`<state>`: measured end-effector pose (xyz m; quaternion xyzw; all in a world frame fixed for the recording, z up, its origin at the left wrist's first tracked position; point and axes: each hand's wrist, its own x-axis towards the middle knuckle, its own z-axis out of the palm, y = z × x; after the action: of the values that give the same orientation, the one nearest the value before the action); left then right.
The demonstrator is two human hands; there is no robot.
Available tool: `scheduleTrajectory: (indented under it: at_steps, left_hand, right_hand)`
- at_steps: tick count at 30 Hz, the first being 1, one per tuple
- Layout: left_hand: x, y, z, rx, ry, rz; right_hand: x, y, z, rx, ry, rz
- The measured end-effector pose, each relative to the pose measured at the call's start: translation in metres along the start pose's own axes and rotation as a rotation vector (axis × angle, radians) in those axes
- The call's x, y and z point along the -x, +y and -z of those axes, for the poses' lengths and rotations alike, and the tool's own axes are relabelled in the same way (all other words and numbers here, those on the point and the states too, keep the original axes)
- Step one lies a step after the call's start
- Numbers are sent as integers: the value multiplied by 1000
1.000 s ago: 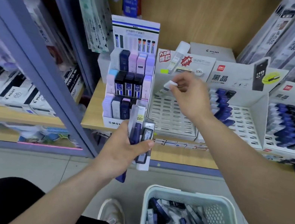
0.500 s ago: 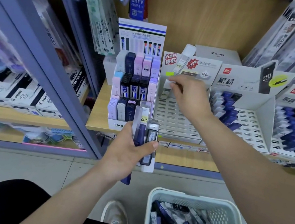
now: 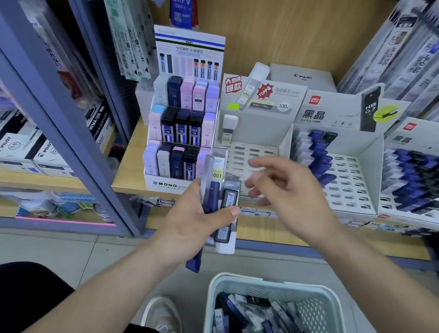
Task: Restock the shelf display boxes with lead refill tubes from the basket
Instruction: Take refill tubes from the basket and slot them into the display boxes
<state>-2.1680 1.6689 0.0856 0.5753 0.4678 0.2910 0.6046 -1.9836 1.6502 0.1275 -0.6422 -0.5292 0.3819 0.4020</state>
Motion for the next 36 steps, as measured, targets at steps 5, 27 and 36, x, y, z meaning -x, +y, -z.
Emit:
scheduleTrajectory:
  at_steps: [5, 27, 36]
  left_hand:
    - [5, 6, -33, 31, -107, 5]
    - [-4, 10, -60, 53, -102, 42]
    - [-2, 6, -50, 6, -115, 24]
  right_hand:
    - [53, 15, 23, -173, -113, -190]
    - [68, 38, 42, -320, 41, -228]
    - [56, 35, 49, -322, 290, -163]
